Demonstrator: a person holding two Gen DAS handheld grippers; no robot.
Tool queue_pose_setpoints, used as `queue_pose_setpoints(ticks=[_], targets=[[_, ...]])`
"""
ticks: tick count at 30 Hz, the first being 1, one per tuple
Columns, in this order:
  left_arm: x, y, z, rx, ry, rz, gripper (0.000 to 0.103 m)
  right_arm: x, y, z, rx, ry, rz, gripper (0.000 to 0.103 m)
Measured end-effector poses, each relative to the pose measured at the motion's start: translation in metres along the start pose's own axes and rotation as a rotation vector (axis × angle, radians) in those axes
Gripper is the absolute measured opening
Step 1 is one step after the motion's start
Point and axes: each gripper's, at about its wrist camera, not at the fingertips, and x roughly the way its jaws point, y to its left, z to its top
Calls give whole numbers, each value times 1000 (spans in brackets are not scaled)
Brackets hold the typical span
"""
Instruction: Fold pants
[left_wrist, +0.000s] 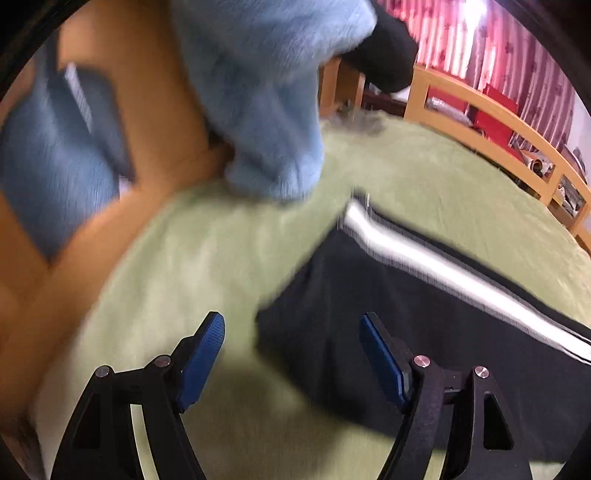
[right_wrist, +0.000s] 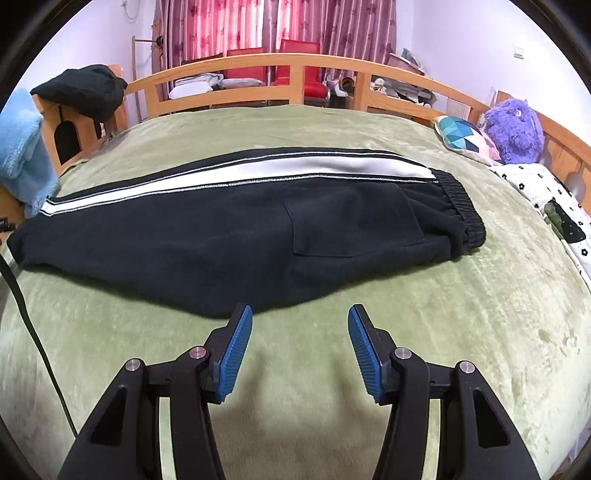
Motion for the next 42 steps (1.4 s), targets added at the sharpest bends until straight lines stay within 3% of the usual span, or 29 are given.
queue_pose_setpoints(ticks=[4, 5, 7, 10, 12, 15, 17, 19, 25, 28, 35, 37, 42], targets=[[33, 8, -20, -75, 64, -44, 72, -3, -2, -6, -11, 12, 3, 54], [42, 14, -23, -119, 74, -89, 72, -3, -2, -8, -20, 17, 0, 54], [51, 20, -23, -171, 46, -119, 72, -3, -3, -10, -38, 23, -17, 54], [59, 14, -15, -171, 12, -135, 71, -3, -4, -13, -58, 35, -35, 54], [72, 9, -8, -183, 16, -155, 64, -1, -4, -15, -57, 42, -49, 54], [80, -2, -2, -180, -2, -128, 44, 5, -4, -17, -37, 54, -40, 54], [75, -1, -2, -186, -27, -140, 16, 10, -5, -18, -25, 62, -35, 54], [60, 2, -1, -203, -57, -198, 14, 11, -3, -17, -22, 59, -25, 54], [6, -28, 14, -135, -167, -166, 12, -10, -3, -1, -66, -21, 19, 54], [-26, -55, 20, -102, -222, -167, 12, -26, -9, 12, -96, -60, 19, 54], [-92, -173, 5, 87, -306, -183, 12, -68, -42, 35, -112, -151, -16, 54], [-103, -206, -4, 126, -301, -208, 12, -77, -55, 32, -83, -191, 19, 55], [-120, -302, -45, 254, -297, -254, 12, -85, -73, 41, -24, -157, 143, 55]])
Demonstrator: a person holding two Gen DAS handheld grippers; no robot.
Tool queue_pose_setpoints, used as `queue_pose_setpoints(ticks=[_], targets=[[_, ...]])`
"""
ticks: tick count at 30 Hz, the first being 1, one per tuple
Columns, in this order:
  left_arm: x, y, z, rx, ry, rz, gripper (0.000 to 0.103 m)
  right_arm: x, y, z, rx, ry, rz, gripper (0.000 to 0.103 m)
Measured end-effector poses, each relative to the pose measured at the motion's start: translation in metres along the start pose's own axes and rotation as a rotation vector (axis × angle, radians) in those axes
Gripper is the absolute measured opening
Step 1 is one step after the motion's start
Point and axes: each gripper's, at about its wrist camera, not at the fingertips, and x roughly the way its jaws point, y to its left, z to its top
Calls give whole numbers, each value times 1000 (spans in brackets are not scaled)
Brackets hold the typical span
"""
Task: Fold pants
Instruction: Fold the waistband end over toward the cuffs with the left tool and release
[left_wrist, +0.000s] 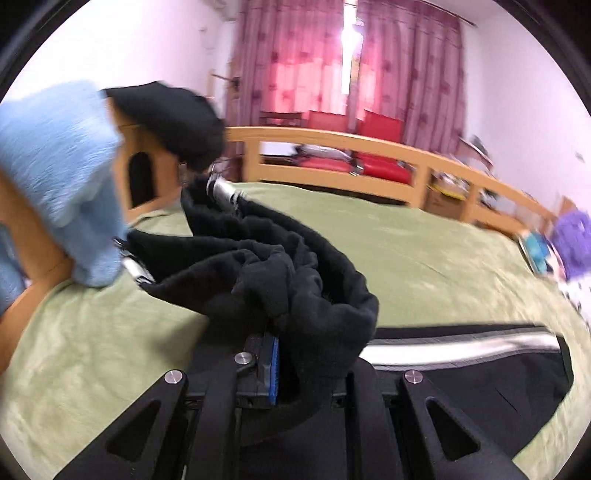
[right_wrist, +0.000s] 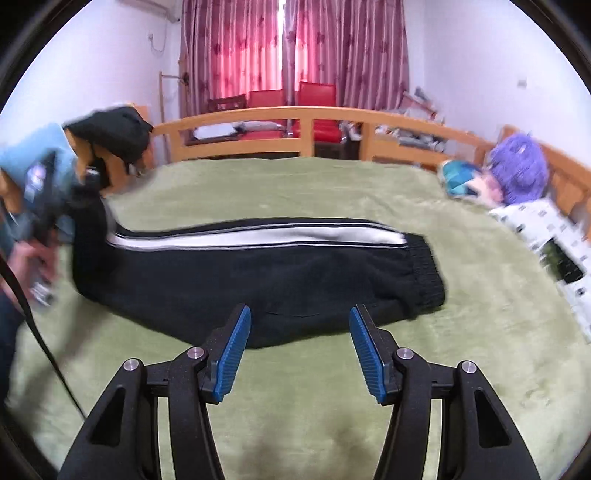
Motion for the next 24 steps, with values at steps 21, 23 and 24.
queue_pose_setpoints(ticks=[21, 23, 24], targets=[[-6, -117, -96, 156, 230, -211, 79, -8, -21, 1, 51, -30, -27, 56], [-21, -108, -89, 143, 210, -202, 79, -11, -18, 2, 54, -36, -26, 56], [-25, -104, -86, 138, 214, -187, 79, -12, -18, 2, 57, -39, -24, 56]])
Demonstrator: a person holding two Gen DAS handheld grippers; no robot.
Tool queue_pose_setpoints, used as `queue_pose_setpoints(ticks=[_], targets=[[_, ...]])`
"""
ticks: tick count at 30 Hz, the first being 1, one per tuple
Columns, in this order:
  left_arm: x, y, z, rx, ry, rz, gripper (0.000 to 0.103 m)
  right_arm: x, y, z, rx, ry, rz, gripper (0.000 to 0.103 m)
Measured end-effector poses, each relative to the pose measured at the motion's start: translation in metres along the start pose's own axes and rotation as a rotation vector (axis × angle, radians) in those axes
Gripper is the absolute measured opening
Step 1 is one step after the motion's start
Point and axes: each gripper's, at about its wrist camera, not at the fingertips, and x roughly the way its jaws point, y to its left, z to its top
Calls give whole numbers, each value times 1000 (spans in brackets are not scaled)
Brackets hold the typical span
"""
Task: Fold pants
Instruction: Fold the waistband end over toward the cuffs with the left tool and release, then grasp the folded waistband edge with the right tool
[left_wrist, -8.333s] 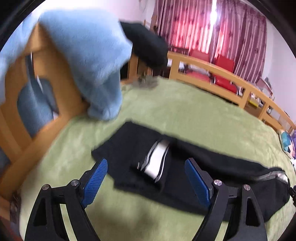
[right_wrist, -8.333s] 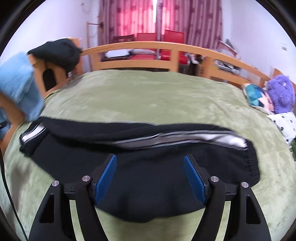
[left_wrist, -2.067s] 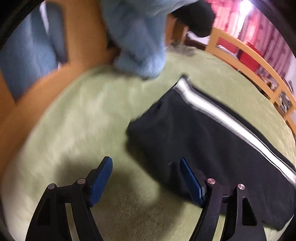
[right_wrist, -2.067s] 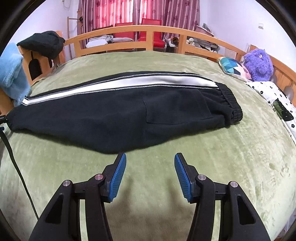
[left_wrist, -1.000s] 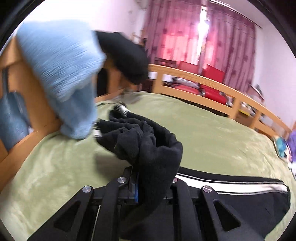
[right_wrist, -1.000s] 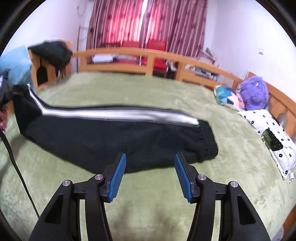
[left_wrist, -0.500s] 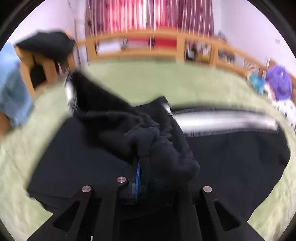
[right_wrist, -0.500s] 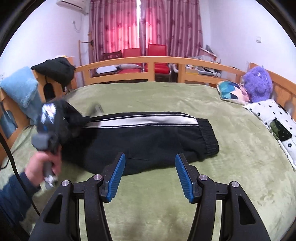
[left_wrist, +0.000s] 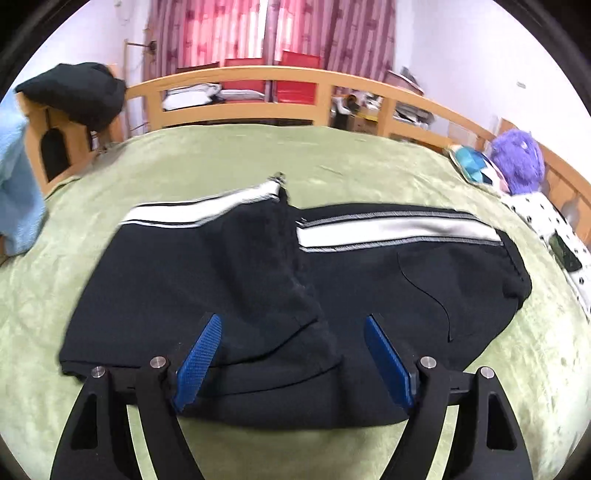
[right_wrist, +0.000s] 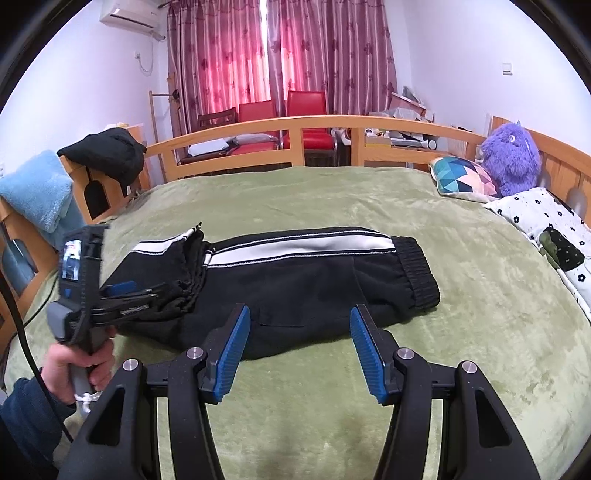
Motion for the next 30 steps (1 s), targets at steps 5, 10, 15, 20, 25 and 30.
queue_pose_setpoints(ticks=[5, 10, 15, 20, 25, 30], targets=[[-30, 32, 5, -12, -12, 72, 79, -6, 7, 1, -17, -12, 3, 59], [-62, 71, -7, -63, -29, 128, 76, -7, 18, 2, -41, -16, 32, 62], [-73, 102, -25, -129, 23, 123, 76, 4, 20, -3, -25, 17, 38, 62], [-87, 116, -31, -162, -16, 136, 76, 18, 25, -13, -31, 52, 33, 62], [-74, 140, -36, -292, -3, 94, 76, 28, 25, -18, -6, 66, 59, 62], [-51, 147, -36, -293, 46, 75, 76, 48, 34, -22, 24, 91, 134, 62]])
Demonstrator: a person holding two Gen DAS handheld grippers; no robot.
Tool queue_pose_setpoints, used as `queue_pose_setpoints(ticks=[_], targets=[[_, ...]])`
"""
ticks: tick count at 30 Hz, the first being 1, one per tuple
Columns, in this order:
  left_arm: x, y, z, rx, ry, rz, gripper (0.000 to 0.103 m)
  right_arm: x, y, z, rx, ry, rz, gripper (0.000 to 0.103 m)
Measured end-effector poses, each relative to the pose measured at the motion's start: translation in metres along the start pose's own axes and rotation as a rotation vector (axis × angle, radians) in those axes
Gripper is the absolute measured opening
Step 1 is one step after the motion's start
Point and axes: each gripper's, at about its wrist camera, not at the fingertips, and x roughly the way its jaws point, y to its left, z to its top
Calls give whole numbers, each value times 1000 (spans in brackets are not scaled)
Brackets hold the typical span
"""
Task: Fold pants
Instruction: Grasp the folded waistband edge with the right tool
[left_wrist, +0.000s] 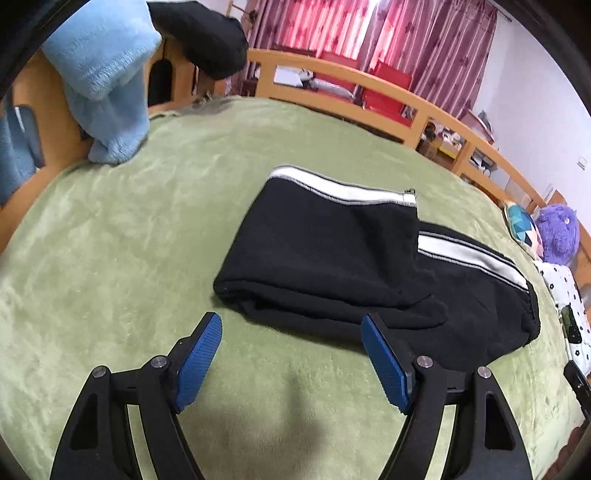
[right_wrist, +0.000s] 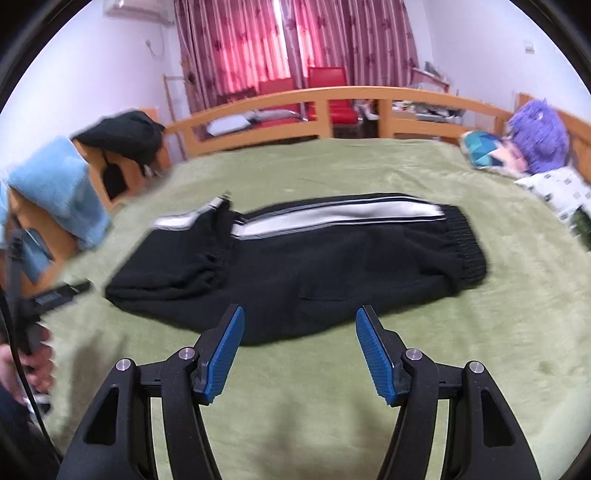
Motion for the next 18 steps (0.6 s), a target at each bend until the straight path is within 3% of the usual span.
queue_pose_setpoints(ticks=[5, 6, 8, 9, 12, 18], targets=[[10, 12, 13, 71, -27, 50, 77, 49, 36, 6, -30, 46, 31, 61], [11, 16, 16, 72, -36, 58, 77, 62, 45, 11, -36, 65, 34, 57], [14, 30, 24, 51, -59, 79, 77, 87, 64, 22, -53, 83, 65, 40], [16, 36, 26, 44, -54, 93, 77, 100, 76, 28, -68, 78, 72, 39], [18, 48, 30, 21, -75, 117, 77, 135, 97, 39, -87, 77, 87, 39], [24, 51, 31, 45, -68, 130, 77, 215, 120, 46, -67, 172, 98, 43]])
